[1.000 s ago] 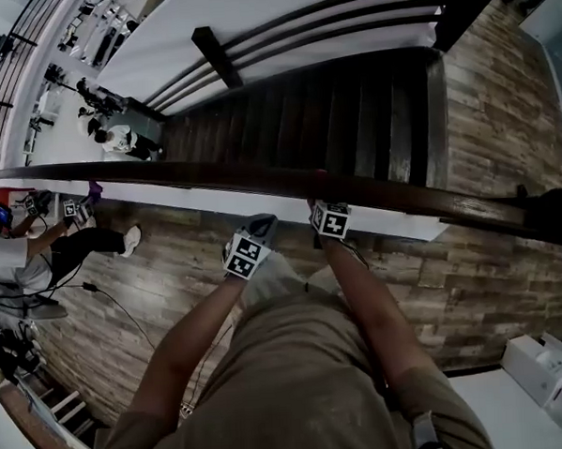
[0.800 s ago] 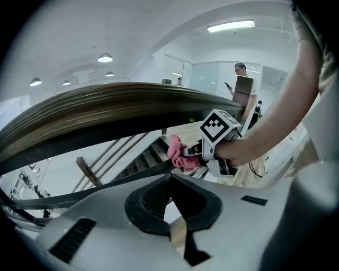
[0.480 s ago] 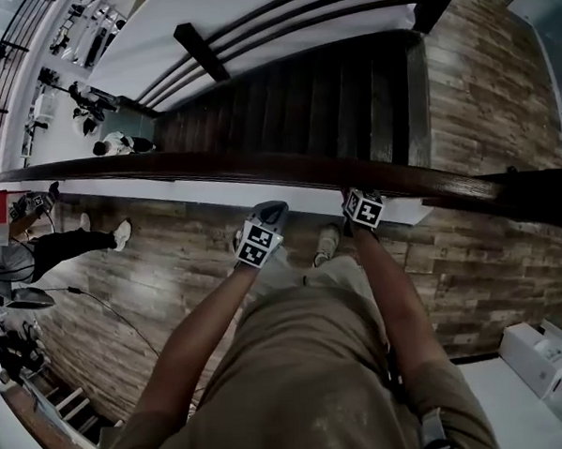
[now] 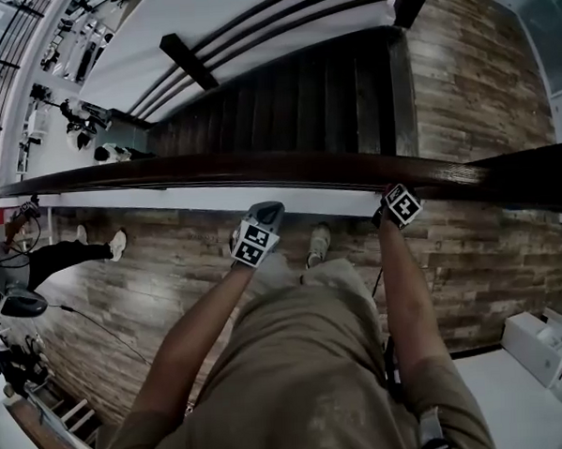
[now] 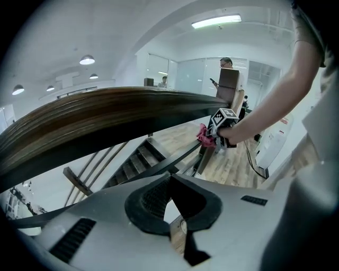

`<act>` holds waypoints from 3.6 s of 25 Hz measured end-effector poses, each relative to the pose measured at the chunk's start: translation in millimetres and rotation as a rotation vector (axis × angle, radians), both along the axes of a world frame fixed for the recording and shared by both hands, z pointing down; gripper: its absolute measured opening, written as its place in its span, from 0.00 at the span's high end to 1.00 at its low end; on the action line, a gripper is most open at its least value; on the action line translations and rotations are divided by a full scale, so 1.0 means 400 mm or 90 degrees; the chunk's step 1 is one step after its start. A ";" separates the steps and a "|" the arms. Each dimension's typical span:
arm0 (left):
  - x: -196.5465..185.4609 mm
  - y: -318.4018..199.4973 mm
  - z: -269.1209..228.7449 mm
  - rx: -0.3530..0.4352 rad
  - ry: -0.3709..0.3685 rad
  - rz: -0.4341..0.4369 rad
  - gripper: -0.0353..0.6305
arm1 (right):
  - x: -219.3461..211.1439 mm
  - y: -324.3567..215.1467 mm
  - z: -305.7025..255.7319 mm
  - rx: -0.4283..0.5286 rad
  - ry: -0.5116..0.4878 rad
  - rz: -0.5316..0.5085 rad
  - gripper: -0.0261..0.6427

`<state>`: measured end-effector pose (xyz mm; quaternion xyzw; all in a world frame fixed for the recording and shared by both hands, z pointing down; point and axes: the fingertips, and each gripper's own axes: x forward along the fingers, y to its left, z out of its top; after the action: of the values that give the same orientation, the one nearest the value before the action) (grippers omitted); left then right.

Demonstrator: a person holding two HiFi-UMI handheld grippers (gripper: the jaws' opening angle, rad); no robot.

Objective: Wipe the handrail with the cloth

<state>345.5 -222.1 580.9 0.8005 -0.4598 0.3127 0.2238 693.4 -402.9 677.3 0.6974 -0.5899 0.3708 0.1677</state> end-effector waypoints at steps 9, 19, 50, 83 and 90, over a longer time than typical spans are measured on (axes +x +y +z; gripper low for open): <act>-0.026 0.050 0.007 -0.004 -0.016 -0.021 0.92 | 0.132 -0.019 -0.024 0.037 -0.057 0.090 0.85; -0.069 0.092 0.005 -0.005 -0.009 -0.037 0.92 | 0.106 0.031 -0.188 0.180 -0.122 0.032 0.85; -1.874 0.660 -0.014 0.043 -0.006 -0.532 0.92 | -2.536 0.770 -0.060 -0.038 -0.279 -0.843 0.85; -2.046 0.699 0.146 -0.022 0.036 -0.317 0.92 | -2.722 0.724 0.185 -0.081 -0.212 -0.560 0.85; -1.754 0.533 0.142 -0.023 0.017 -0.303 0.92 | -2.454 0.612 0.147 -0.072 -0.232 -0.576 0.85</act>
<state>-356.2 -9.0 637.6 0.6699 -0.6266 0.2484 0.3114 -288.1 -158.1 736.1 0.2846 -0.8323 0.4087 0.2436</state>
